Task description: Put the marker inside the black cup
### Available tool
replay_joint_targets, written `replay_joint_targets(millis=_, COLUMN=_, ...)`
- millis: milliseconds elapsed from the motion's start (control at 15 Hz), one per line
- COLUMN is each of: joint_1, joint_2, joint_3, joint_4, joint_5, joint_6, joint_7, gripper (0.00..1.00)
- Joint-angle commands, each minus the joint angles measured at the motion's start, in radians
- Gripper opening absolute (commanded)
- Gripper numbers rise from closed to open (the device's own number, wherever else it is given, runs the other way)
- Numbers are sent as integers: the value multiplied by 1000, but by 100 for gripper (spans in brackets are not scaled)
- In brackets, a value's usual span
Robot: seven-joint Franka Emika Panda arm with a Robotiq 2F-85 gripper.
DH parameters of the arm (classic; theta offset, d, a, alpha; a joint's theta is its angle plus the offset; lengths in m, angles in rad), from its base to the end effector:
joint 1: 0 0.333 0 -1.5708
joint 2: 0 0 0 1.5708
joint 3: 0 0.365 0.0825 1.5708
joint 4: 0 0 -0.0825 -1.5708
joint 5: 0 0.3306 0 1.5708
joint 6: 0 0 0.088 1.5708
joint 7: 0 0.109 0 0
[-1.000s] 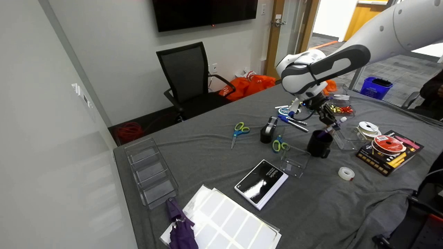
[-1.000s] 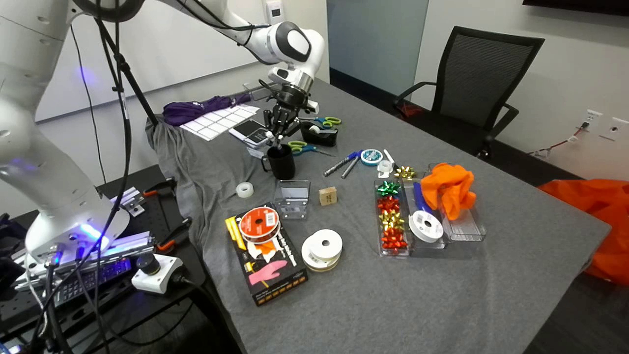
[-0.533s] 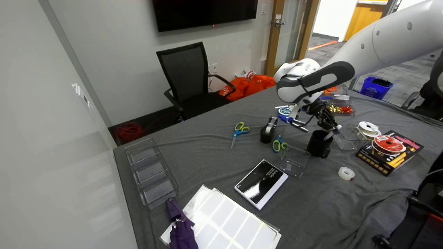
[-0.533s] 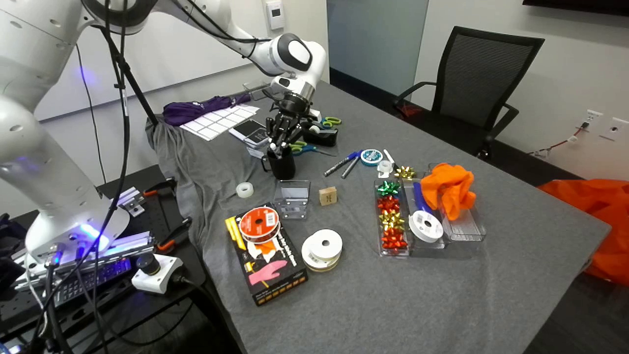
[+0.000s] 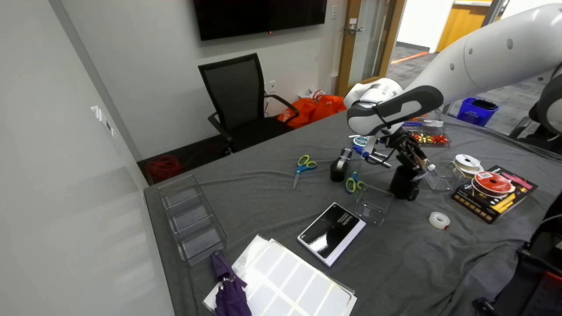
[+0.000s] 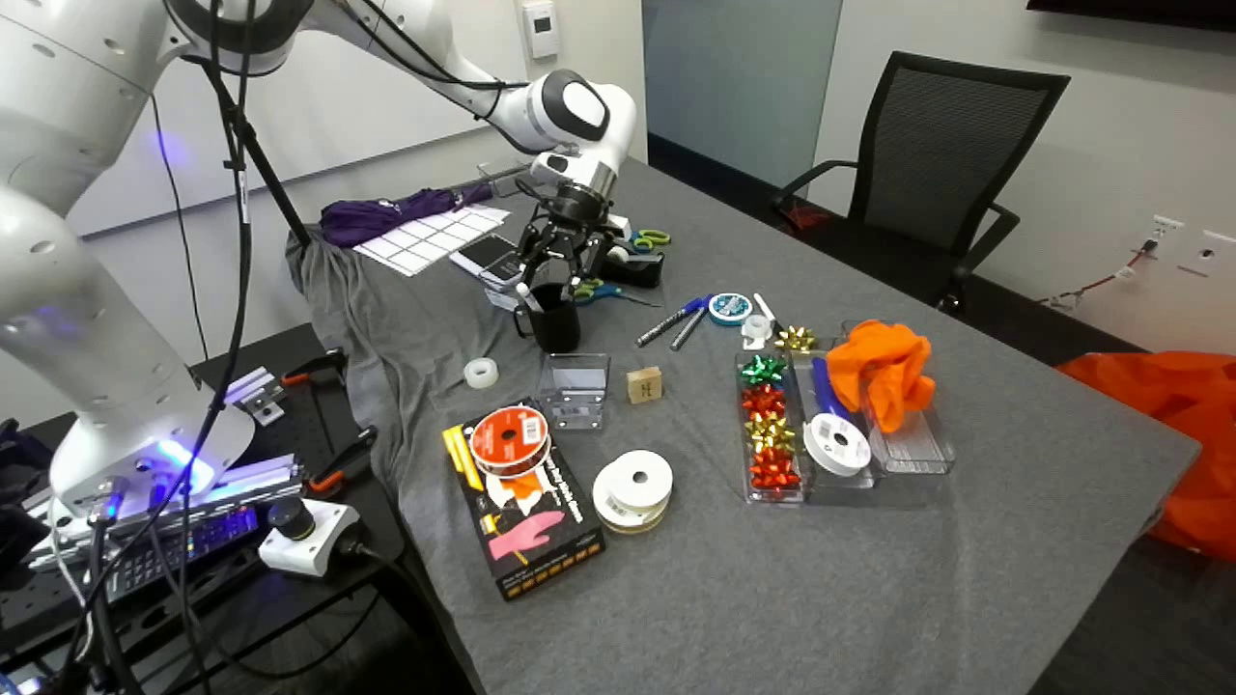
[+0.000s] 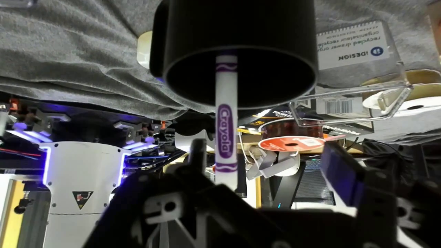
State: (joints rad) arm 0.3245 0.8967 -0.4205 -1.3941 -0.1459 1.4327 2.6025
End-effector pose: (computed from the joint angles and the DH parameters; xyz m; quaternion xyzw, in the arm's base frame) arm 0.6224 -0.0165 0.2421 0.2174 -0.8669 0.1164 0.4332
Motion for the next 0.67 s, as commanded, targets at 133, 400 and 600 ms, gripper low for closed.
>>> replay_joint_targets(millis=133, joint_1=-85, joint_2=-158, joint_3=134, joint_4=-66, joint_5=-40, joint_6=103, joint_7=-17, gripper=100)
replay_joint_targets(millis=400, joint_1=-127, joint_2=-299, joint_3=197, joint_4=-185, joint_5=-69, joint_6=294, joint_7=-26, gripper=100)
replay_joint_targets(millis=600, joint_1=-155, joint_2=-393, joint_3=232, joint_4=-309, joint_5=-93, joint_6=473, joint_7=-45, gripper=100)
